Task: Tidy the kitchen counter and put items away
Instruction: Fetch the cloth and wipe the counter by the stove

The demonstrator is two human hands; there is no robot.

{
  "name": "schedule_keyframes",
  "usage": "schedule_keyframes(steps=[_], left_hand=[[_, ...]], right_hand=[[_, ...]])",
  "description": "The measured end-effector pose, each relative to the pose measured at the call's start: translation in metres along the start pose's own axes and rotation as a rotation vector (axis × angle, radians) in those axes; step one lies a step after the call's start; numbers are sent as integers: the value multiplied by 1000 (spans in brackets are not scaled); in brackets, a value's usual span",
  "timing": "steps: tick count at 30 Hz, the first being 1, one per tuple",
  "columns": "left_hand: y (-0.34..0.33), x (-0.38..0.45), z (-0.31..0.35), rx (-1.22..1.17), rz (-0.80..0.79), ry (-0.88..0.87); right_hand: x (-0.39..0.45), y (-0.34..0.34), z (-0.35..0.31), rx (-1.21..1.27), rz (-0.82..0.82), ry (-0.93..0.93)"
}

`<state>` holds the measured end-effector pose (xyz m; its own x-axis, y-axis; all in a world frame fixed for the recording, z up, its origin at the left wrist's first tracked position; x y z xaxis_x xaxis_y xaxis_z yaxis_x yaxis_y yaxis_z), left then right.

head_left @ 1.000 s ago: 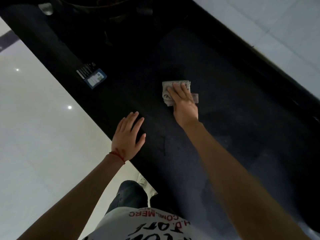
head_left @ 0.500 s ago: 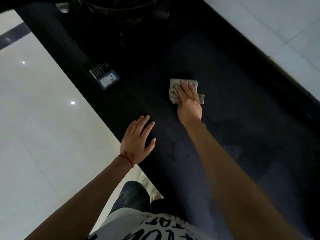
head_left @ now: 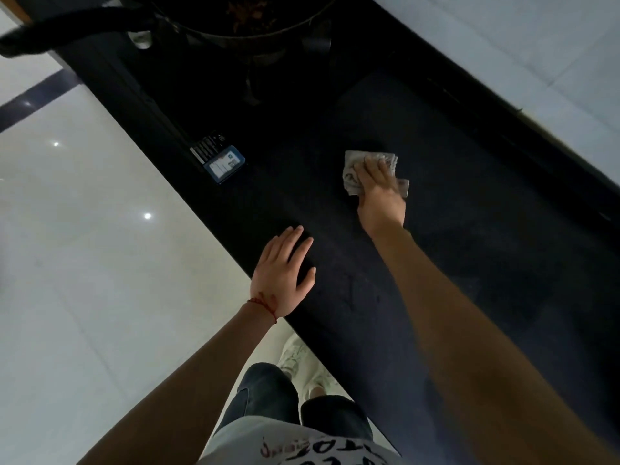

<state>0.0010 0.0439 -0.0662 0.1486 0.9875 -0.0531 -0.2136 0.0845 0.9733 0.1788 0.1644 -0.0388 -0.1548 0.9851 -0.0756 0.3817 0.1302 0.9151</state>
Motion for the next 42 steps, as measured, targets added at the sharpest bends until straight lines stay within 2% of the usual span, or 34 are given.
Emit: schedule_keyframes(steps=[5, 9, 15, 18, 20, 24, 27, 30, 35, 38, 42], left_hand=[[1, 0, -1, 5, -6, -8], [5, -1, 0, 41, -35, -10], [12, -5, 3, 51, -142, -4], [21, -21, -4, -69, -151, 12], [30, -43, -13, -175, -126, 80], [39, -105, -42, -327, -150, 327], [34, -156, -72, -412, -218, 562], [25, -207, -104, -551, -212, 825], [10, -280, -154, -908, -78, 1325], [-1, -313, -186, -1070, -15, 1508], [-11, -348, -238, -1192, -4, 1667]], right_hand=[[-78, -24, -2, 18, 184, 154], [-126, -35, -11, 13, 238, 173], [-143, -18, -15, -34, 202, 184], [-143, -8, -14, 18, 147, 149], [-146, -1, -17, 89, 93, 90], [-164, 9, -47, 356, 167, 176], [-174, -2, -77, 539, 85, 181], [-182, -19, -111, 565, 24, 233], [-178, -50, -167, 654, -249, 260], [-166, -71, -201, 637, -332, 291], [-142, -107, -248, 564, -353, 249]])
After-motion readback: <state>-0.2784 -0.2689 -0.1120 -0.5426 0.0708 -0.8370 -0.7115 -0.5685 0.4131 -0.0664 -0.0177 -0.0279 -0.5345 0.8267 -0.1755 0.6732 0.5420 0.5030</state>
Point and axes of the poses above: each hand's wrist, its own x-axis towards the middle knuckle, its own y-axis out of the back of the hand, z = x × y, the point moved 1 cm from there along x, towards the middle knuckle, and after that the axes turned 6 degrees about y, right-handed, at the moved point
